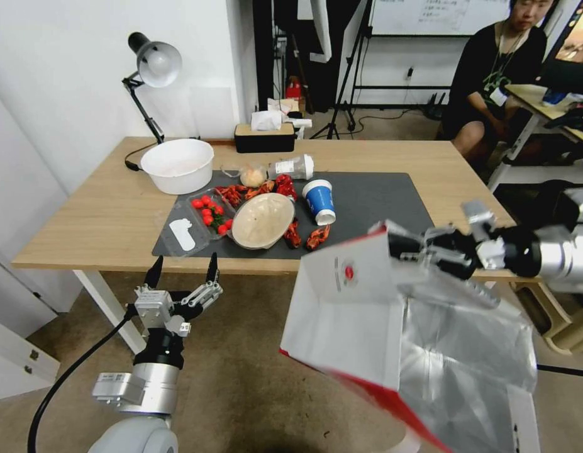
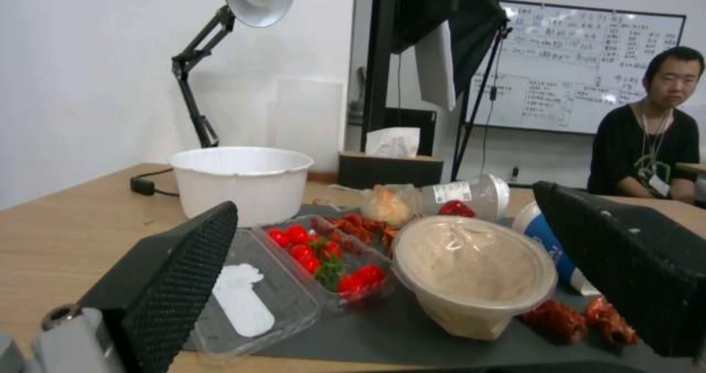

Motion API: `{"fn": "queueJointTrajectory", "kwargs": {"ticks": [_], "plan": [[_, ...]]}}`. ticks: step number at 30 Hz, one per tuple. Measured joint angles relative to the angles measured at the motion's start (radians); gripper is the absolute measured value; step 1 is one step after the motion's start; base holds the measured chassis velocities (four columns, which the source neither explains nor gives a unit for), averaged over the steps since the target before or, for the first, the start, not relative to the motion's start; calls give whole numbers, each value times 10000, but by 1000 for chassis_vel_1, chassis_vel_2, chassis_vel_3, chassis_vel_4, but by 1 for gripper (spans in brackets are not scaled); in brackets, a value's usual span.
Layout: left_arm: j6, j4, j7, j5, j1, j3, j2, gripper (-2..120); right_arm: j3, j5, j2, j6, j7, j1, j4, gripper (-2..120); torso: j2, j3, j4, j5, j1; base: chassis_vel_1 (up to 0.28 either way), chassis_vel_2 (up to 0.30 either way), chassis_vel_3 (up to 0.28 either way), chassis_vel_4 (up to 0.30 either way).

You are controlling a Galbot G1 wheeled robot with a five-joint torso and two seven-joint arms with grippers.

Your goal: Pick up the food delivery bag from the floor and place it on the table.

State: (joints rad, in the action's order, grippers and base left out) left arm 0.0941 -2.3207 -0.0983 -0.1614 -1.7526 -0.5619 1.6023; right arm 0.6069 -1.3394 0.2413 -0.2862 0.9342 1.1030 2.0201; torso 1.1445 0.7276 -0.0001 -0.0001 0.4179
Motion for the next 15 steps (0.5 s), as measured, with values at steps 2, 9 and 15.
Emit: {"fn": "queueJointTrajectory", "kwargs": {"ticks": [2, 9, 15], "plan": [[1, 9, -11, 8, 1, 2, 8, 100, 76, -324, -30, -50, -181, -186, 6, 0, -3, -2, 0, 1, -3, 0, 0, 0, 0], [11, 46, -77, 51, 10, 41, 54, 100, 72, -1669, 108, -38, -2479, -1743, -142, 0, -16, -8, 0, 1, -6, 0, 0, 0, 0], [22, 49, -89, 58, 7, 46, 55, 100, 26, -1779, 171, 30, -3292, -2049, -189, 0, -18, -9, 0, 1, -8, 0, 0, 0, 0]]}}
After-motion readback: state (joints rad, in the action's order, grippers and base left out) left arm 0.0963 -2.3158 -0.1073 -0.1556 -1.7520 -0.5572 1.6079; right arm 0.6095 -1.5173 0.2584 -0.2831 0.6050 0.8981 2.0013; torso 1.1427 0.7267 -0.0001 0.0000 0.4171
